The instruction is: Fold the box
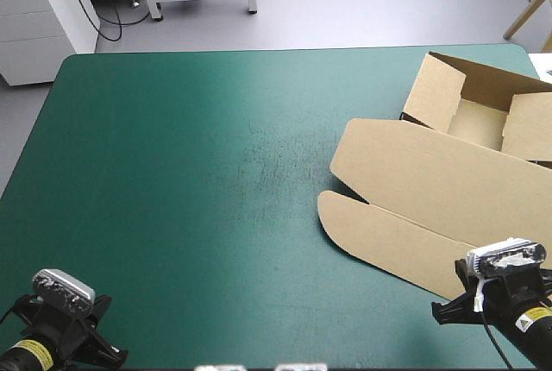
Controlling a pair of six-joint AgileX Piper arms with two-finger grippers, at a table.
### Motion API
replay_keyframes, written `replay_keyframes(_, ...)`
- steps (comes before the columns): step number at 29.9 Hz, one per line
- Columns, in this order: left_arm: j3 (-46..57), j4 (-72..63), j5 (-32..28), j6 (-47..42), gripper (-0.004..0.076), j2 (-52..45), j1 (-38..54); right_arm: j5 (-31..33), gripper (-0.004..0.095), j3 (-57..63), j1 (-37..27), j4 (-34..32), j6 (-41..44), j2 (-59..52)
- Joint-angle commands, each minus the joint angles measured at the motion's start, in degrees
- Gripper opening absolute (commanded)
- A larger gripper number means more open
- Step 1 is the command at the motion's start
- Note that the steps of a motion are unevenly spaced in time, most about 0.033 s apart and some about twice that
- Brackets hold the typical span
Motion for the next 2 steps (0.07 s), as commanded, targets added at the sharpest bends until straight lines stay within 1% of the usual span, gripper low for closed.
replay_keyframes(1,-1.3,0.8,-2.8,-0.2,-0.0010,0.8,-0.4,-4.2,-0.0019,-1.3,0.2,0.3,-0.4,0.5)
replay_keyframes(2,-1.3,0.8,-2.8,-0.2,-0.0010,0.8,-0.4,-4.2,-0.0019,-1.3,0.2,0.3,-0.4,0.5)
